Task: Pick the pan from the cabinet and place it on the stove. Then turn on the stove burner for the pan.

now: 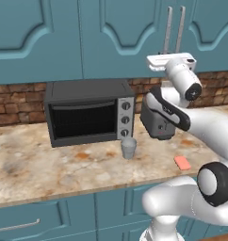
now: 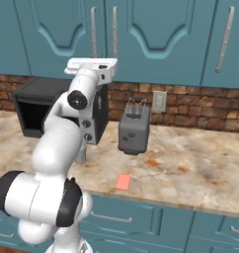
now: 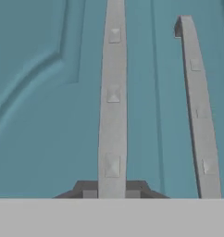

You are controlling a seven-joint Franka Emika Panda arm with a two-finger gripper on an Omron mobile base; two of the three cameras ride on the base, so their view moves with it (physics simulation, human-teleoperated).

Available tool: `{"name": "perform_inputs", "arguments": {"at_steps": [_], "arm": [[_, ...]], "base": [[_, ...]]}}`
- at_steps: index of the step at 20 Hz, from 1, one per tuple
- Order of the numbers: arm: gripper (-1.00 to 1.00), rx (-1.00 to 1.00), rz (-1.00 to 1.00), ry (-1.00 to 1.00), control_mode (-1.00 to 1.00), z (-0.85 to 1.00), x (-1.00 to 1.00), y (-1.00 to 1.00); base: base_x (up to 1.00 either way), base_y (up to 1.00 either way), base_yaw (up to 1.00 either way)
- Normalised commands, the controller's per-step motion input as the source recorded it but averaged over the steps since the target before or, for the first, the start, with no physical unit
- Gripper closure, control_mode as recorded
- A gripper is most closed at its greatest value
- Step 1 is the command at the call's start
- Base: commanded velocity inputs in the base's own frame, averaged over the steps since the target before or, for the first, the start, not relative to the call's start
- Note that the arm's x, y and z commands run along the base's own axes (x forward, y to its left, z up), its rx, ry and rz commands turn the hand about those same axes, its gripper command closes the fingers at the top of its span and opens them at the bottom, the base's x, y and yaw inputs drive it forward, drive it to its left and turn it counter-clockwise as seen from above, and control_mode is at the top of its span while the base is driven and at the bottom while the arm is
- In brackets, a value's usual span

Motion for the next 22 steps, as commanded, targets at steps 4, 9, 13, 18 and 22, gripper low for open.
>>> {"name": "perform_inputs", "arguments": {"at_steps": [4,9,13,18,22], "arm": [[1.0,-0.01,0.0,0.0,-1.0,0.0,-0.63,0.36],[1.0,0.0,0.0,0.03,-1.0,0.0,-0.66,0.5],[1.0,0.0,0.0,0.03,-1.0,0.0,-0.68,0.5],[1.0,0.0,0.01,0.05,-1.0,0.0,-0.63,0.54],[-1.0,0.0,0.01,0.04,-1.0,0.0,-0.64,0.48]], "base": [[0.0,0.0,0.0],[0.0,0.0,0.0],[0.0,0.0,0.0],[0.0,0.0,0.0],[0.0,0.0,0.0]]}}
